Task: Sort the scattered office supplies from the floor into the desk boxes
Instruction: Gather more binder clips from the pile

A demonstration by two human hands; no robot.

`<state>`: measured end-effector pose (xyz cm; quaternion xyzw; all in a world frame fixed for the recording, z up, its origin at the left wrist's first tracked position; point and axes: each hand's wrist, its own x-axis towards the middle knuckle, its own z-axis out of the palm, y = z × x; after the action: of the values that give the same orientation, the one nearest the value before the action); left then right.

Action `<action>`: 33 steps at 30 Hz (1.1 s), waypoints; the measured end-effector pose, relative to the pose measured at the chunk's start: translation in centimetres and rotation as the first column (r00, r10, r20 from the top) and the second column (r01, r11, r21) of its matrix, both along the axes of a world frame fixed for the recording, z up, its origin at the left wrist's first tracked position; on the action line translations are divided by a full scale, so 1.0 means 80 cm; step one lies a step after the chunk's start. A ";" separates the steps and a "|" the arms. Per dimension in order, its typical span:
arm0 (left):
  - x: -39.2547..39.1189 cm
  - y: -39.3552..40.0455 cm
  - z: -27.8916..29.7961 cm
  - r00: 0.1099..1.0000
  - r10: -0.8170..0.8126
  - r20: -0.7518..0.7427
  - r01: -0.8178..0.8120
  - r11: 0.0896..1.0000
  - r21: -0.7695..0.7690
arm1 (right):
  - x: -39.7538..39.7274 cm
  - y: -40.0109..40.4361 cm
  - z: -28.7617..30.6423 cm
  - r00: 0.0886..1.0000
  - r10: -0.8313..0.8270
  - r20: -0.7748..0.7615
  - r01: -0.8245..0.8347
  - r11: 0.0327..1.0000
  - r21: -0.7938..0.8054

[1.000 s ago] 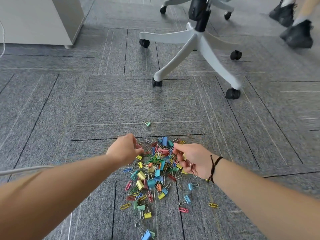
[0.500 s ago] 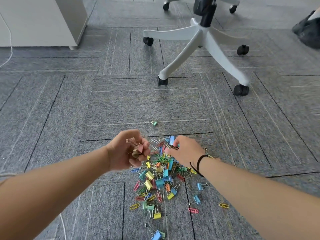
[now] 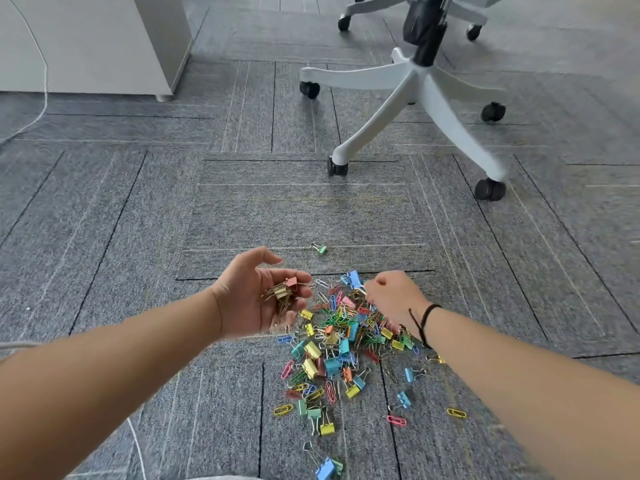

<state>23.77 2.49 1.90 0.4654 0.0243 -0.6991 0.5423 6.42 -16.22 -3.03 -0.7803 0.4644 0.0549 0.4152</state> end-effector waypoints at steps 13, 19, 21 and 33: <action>-0.034 -0.022 0.009 0.994 -0.073 0.084 0.071 0.997 0.022 | -0.046 0.006 0.093 0.809 -0.568 0.151 0.097 0.382 0.919; -0.044 -0.028 -0.001 0.973 -0.143 0.179 0.125 0.986 0.110 | -0.059 -0.006 0.080 0.822 -0.568 0.046 0.261 0.446 0.856; -0.048 -0.033 -0.009 0.941 -0.178 0.289 0.126 0.974 0.188 | -0.062 -0.013 0.068 0.823 -0.568 0.000 0.339 0.492 0.802; -0.073 -0.115 -0.049 0.105 -0.404 0.909 0.151 0.909 0.387 | -0.088 -0.033 0.036 0.821 -0.570 0.038 0.390 0.607 0.692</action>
<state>17.96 -6.73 -1.99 0.8496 -0.3491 -0.3161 0.2374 -0.65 -18.87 -0.11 -0.4278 0.5505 -0.0009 0.7169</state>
